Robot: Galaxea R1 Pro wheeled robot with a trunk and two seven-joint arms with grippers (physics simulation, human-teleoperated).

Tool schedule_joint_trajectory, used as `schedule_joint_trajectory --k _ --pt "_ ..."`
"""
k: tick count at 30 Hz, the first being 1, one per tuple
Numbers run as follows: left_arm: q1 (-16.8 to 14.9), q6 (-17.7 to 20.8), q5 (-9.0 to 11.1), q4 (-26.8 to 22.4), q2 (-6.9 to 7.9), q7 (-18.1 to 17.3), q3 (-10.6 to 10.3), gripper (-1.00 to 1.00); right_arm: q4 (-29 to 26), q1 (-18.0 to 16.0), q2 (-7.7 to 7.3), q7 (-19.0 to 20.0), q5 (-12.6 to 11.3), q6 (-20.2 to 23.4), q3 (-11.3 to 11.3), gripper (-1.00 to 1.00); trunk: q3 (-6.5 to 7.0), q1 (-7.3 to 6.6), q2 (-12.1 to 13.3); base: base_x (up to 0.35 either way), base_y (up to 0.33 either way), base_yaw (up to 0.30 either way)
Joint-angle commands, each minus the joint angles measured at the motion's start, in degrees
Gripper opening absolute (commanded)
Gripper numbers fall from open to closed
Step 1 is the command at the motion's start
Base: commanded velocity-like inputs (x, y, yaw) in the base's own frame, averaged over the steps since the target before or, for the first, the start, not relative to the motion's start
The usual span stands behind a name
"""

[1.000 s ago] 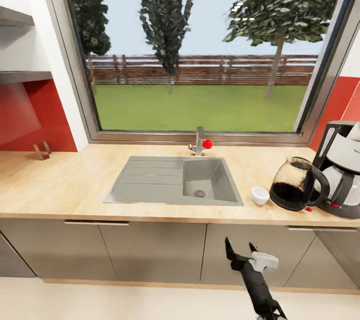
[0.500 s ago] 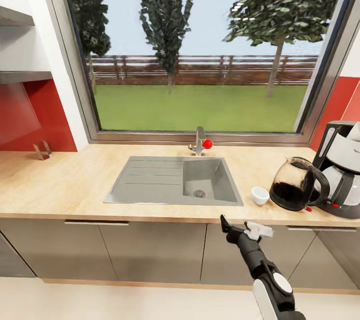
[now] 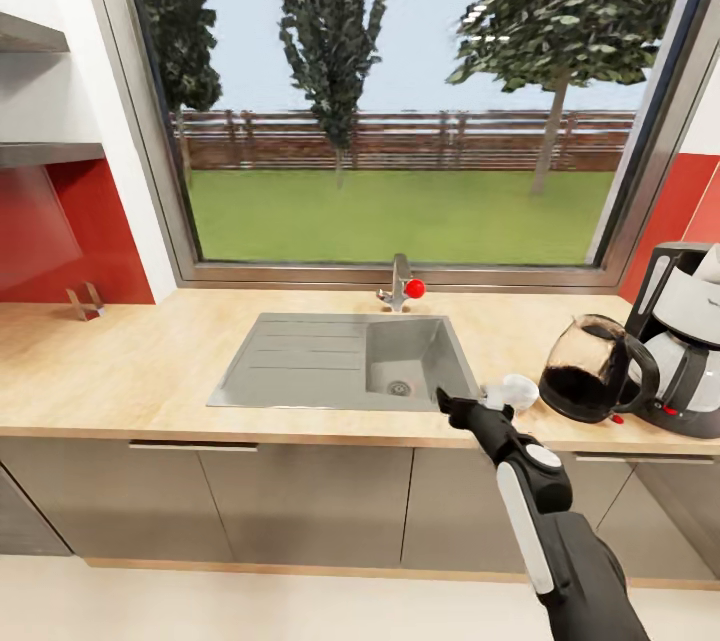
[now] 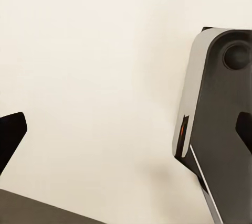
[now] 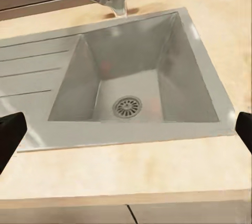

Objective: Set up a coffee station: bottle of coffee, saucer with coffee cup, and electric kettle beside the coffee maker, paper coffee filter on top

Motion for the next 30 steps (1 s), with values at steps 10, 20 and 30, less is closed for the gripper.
schedule_joint_trajectory --k 10,20,30 --pt "0.0 0.1 0.2 0.1 -0.03 0.2 -0.4 1.00 -0.1 -3.3 -0.01 -8.0 0.7 5.1 0.0 1.00 -0.11 0.03 -0.1 0.155 0.000 0.000" --pt "0.0 0.0 0.2 0.1 0.02 0.2 -0.5 1.00 0.0 -3.3 -0.08 -8.2 0.8 5.5 -0.1 1.00 -0.11 0.03 -0.1 0.093 0.000 -0.080" --pt "0.0 0.0 0.2 0.1 0.10 0.2 -0.4 1.00 0.0 -3.3 -0.14 -8.2 0.8 5.5 -0.1 1.00 -0.11 0.03 -0.1 0.000 0.000 -0.229"
